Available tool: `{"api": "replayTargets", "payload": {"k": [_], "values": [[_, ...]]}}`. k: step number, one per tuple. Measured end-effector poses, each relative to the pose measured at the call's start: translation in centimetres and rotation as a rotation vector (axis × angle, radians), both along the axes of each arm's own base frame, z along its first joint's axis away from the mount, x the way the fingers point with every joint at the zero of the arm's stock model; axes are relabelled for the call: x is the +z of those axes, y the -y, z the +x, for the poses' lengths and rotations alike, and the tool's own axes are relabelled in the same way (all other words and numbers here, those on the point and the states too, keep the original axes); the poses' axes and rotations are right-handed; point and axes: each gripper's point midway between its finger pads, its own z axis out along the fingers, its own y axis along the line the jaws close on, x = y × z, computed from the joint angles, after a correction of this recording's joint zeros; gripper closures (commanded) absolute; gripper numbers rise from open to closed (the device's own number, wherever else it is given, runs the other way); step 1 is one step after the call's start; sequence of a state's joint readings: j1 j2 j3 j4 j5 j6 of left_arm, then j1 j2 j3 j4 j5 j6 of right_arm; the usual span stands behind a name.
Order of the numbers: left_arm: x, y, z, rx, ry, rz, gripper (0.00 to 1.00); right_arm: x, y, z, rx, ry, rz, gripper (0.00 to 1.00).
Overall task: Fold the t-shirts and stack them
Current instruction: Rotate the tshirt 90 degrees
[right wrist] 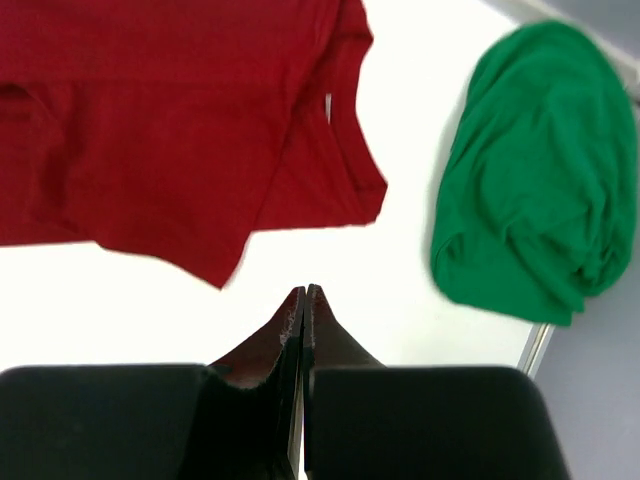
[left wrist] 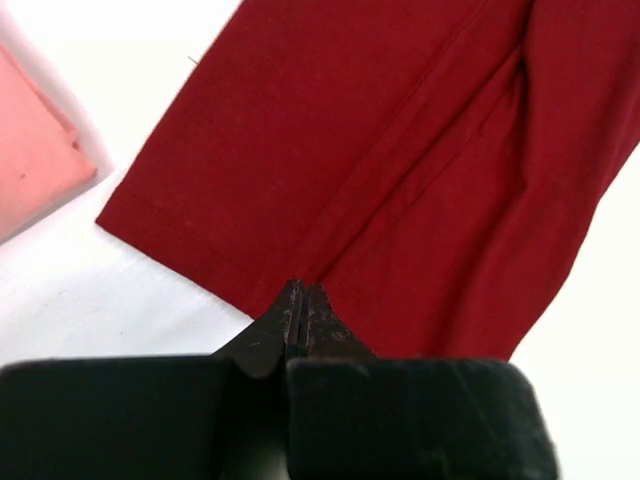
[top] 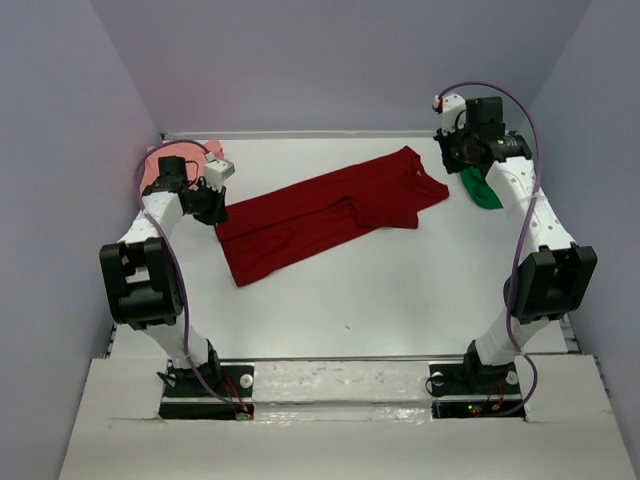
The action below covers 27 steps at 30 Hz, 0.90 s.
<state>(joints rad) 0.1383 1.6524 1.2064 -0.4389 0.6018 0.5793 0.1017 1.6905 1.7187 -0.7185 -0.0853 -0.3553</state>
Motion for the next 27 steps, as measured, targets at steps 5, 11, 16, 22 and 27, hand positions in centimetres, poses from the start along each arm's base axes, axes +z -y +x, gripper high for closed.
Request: {"api": "replayTargets", "payload": {"k": [5,11,16,22,27], "values": [[-2.4,0.2,0.7,-0.039,-0.045,0.016,1.0,-3.1,1.0,-2.7,-0.027,-0.09,-0.03,1.0],[-5.5,0.2,1.4,-0.068,-0.106,0.051,1.0,-3.2,1.5,-4.4,-0.041,-0.107,-0.044,1.0],[-7.6,-0.5,1.2,-0.05,-0.157,0.136,1.0,-2.5,1.5,-4.7,-0.041,-0.091,-0.042,1.0],[-8.5,-0.8,1.4,-0.041,-0.182,0.187,1.0,-3.1,1.4,-5.1,-0.038,-0.113,-0.038,1.0],[-8.6,-0.6,1.3,-0.06,-0.183,0.221,1.0,-3.4,1.3,-5.0,-0.033,-0.122,-0.035,1.0]]}}
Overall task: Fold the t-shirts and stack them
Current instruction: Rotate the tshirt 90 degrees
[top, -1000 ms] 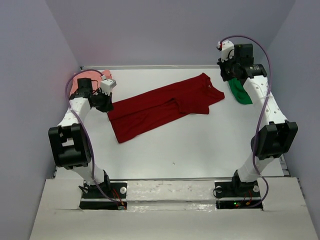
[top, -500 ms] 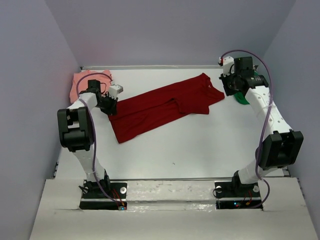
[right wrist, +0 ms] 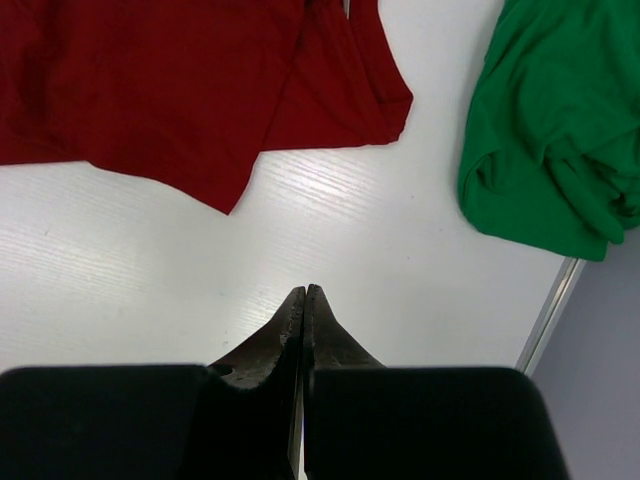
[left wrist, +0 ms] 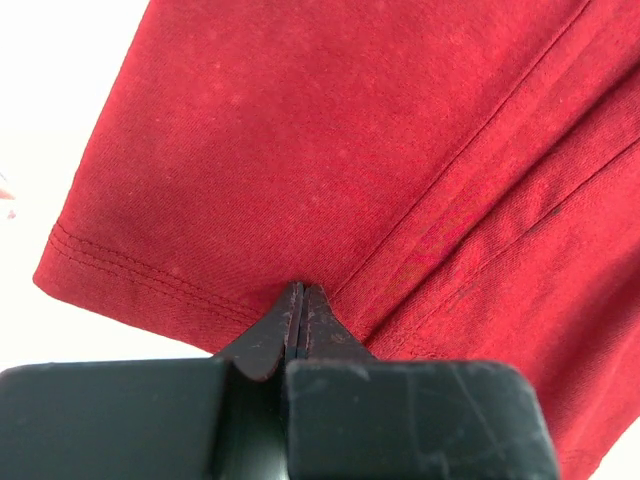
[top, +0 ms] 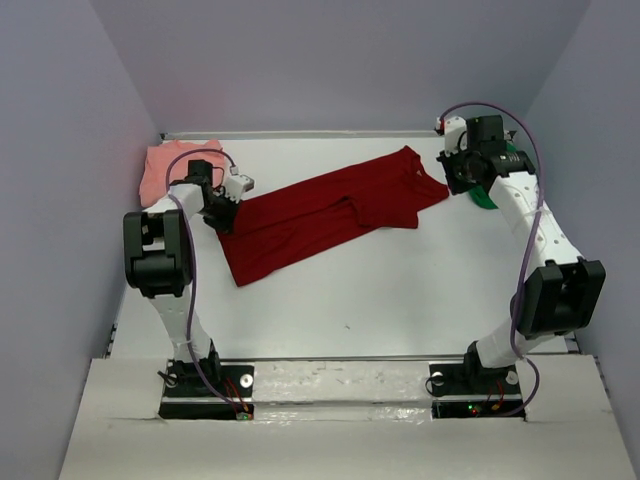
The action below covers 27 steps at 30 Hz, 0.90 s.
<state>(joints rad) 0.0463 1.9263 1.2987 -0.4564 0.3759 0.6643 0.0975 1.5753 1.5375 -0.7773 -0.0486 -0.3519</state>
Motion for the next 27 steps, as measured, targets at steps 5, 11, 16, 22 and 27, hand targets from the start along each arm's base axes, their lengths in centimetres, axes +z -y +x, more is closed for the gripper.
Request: {"api": "replayTargets", "payload": {"k": [5,11,16,22,27], "values": [[-0.1,0.4,-0.7,-0.053,0.001,0.062,1.0,-1.7,-0.4,0.3,0.01,-0.045,0.01,1.0],[-0.2,2.3,-4.7,-0.152,-0.069,0.093,1.0,-7.0,-1.0,1.4,0.018,-0.187,0.03,1.0],[0.2,3.4,-8.5,-0.211,-0.149,0.09,1.0,-11.0,-2.5,4.0,0.041,-0.304,0.078,1.0],[2.4,4.6,-11.2,-0.259,-0.172,0.084,1.0,-11.9,-4.0,8.1,0.072,-0.318,0.134,1.0],[3.7,5.7,-12.3,-0.29,-0.175,0.07,1.0,-12.7,-4.6,9.7,0.086,-0.325,0.154,1.0]]}}
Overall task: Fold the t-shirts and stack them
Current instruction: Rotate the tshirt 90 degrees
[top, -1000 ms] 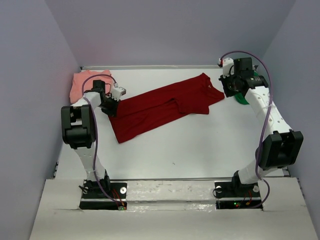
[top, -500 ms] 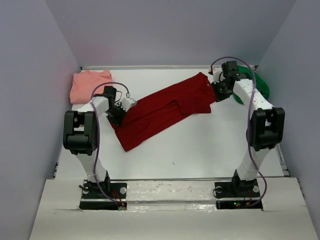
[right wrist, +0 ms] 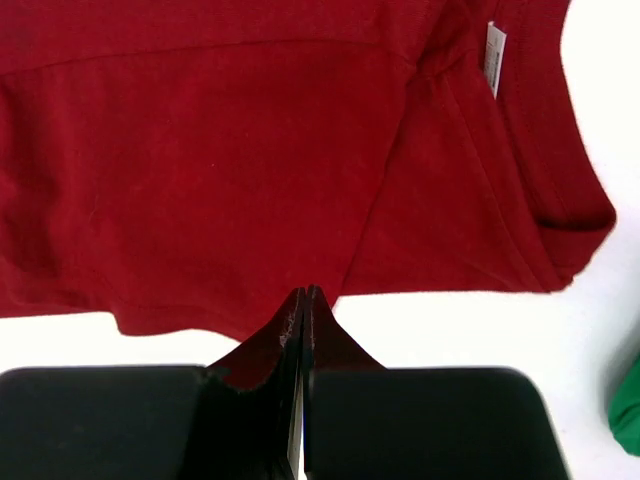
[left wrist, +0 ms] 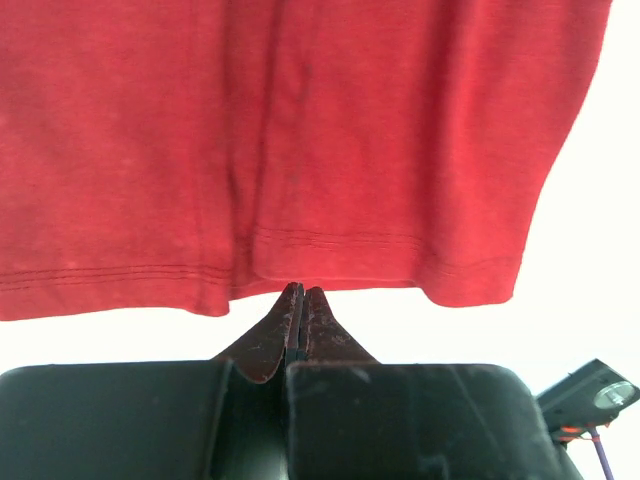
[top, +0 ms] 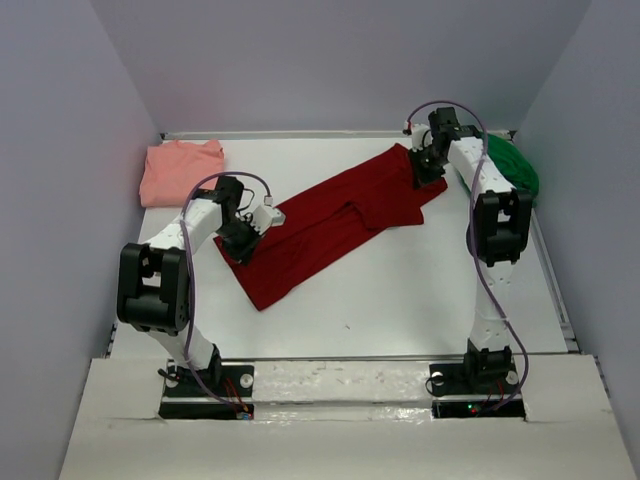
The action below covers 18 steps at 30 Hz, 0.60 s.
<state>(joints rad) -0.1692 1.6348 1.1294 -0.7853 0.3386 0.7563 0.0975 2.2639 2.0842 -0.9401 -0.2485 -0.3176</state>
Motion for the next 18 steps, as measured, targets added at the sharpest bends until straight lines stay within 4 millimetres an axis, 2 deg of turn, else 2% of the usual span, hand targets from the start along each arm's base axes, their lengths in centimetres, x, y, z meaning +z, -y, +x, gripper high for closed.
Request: {"api": "replayTargets", "payload": {"k": [4,9,18], "values": [[0.4,0.7,-0.5,-0.016,-0.015,0.0,1.0,-1.2,-0.1,0.2,0.001,-0.028,-0.001,1.0],[1.0,1.1,0.0,-0.022,0.001,-0.003,1.0,-3.1,0.0,0.2,0.001,-0.07,-0.006,1.0],[0.6,1.2,0.7,-0.022,-0.01,-0.002,1.0,-5.6,-0.1,0.7,0.002,-0.127,-0.013,1.0]]}}
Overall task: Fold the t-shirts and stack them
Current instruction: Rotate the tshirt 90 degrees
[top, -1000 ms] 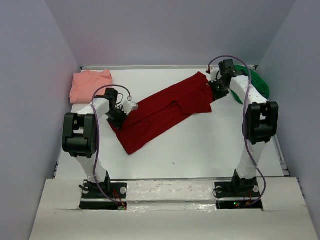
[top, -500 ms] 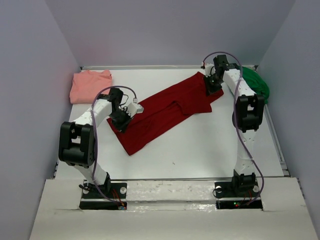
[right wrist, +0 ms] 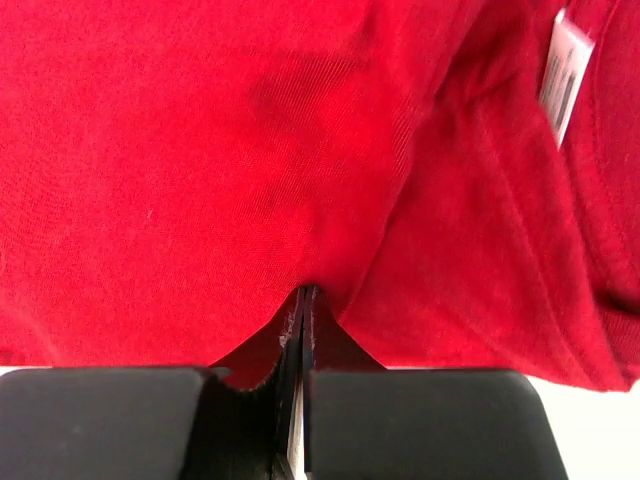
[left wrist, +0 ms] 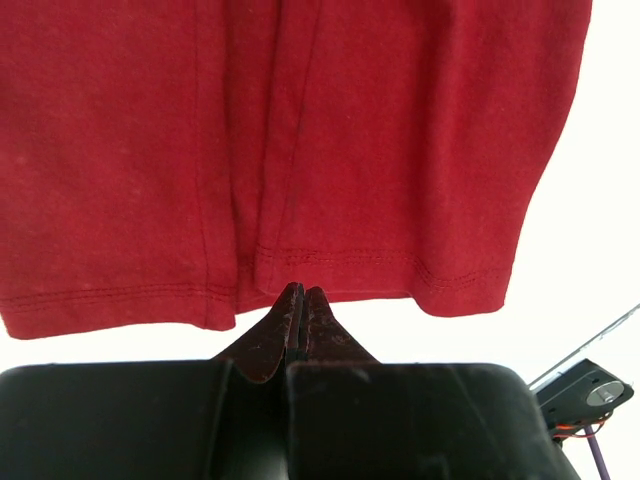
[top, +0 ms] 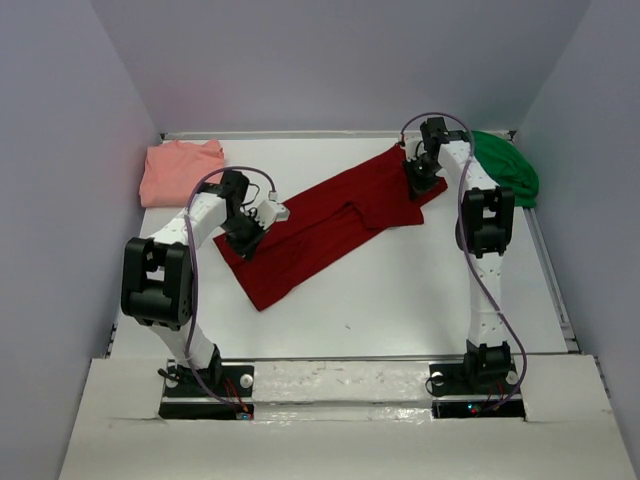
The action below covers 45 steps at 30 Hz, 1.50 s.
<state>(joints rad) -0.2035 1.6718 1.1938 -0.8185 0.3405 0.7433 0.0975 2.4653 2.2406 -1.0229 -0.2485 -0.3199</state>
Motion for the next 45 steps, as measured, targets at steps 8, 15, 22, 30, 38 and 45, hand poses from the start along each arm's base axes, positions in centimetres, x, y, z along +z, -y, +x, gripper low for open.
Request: {"api": "replayTargets", "payload": {"k": [8,15,22,30,38,45], "values": [[1.2,0.8,1.4,0.021,0.052,-0.042,1.0,0.0,-0.5,2.6,0.01,0.042,0.017,1.0],[4.4,0.8,3.1,0.095,0.188,-0.091,1.0,0.2,-1.7,4.2,0.03,0.097,0.058,1.0],[5.2,-1.0,4.2,0.214,0.228,-0.097,1.0,2.2,-5.2,7.5,0.091,0.261,0.123,1.0],[5.2,-1.4,4.2,0.271,0.242,-0.102,1.0,3.6,-8.1,5.7,0.15,0.271,0.175,1.0],[5.4,-1.1,4.7,0.277,0.253,-0.119,1.0,7.5,-8.0,-2.1,0.207,0.188,0.232,1.0],[5.5,-1.0,5.0,0.283,0.26,-0.125,1.0,4.3,-7.5,-6.3,0.245,0.063,0.23,1.0]]}}
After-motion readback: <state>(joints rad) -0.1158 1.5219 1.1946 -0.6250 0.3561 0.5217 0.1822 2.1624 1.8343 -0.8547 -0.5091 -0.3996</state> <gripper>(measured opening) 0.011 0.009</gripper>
